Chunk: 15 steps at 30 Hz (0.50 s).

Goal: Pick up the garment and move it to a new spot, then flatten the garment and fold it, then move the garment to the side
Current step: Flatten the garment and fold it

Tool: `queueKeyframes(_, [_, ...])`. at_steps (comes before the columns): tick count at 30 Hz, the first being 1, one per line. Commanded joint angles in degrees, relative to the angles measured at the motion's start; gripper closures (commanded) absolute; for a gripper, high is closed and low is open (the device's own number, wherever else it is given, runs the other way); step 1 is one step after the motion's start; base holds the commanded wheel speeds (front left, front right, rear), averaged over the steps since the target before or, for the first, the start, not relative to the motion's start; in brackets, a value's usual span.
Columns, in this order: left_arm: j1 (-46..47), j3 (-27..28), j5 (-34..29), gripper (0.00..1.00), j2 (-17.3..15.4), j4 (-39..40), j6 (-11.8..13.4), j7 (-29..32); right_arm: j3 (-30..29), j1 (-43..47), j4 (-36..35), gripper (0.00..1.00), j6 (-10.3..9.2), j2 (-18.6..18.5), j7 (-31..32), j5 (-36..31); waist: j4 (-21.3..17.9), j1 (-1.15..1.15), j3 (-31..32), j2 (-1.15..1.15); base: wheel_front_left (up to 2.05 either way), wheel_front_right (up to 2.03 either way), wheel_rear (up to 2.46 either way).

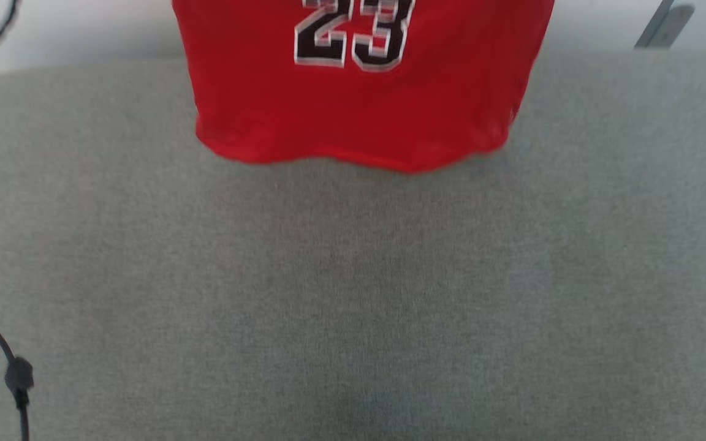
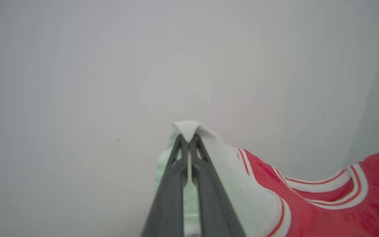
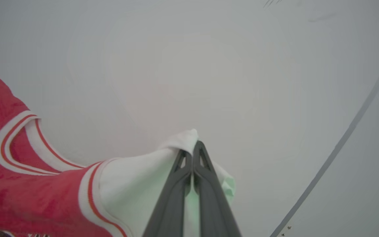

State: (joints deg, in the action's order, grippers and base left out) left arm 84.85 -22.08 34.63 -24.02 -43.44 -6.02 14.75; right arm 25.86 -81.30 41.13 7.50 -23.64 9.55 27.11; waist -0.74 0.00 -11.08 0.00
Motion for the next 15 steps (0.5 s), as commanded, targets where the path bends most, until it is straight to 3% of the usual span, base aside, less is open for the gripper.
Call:
queueKeyframes(1, [1.78,-0.35,-0.92,1.00,0.09,-0.47,-0.38,-2.34,-0.06,-1.72,1.66,1.00,-0.02,0.38,-2.28,-1.07,-0.10,0.00,-3.29,0.00,0.00,0.00,0.00])
queueKeyframes(8, [10.89,-1.58,-5.29,1.00,-0.18,-4.41,-0.83,-15.94,-2.33,-11.36,11.29,1.00,-0.02,3.23,-16.39,-8.93,-0.50,0.00,-11.10,0.00,0.00,0.00,0.00])
queueKeyframes(10, [13.12,-1.46,-6.19,1.00,-0.02,-6.02,0.08,-19.91,-3.78,-13.96,13.61,1.00,-0.02,3.68,-20.51,-12.23,-0.49,0.00,-12.99,0.00,0.00,0.00,0.00])
queueKeyframes(15, [18.30,-1.94,-8.33,1.00,0.91,-9.29,0.04,-27.95,-8.63,-18.14,15.70,1.00,-0.02,5.23,-24.62,-21.05,-0.18,0.00,-16.67,0.00,0.00,0.00,0.00])
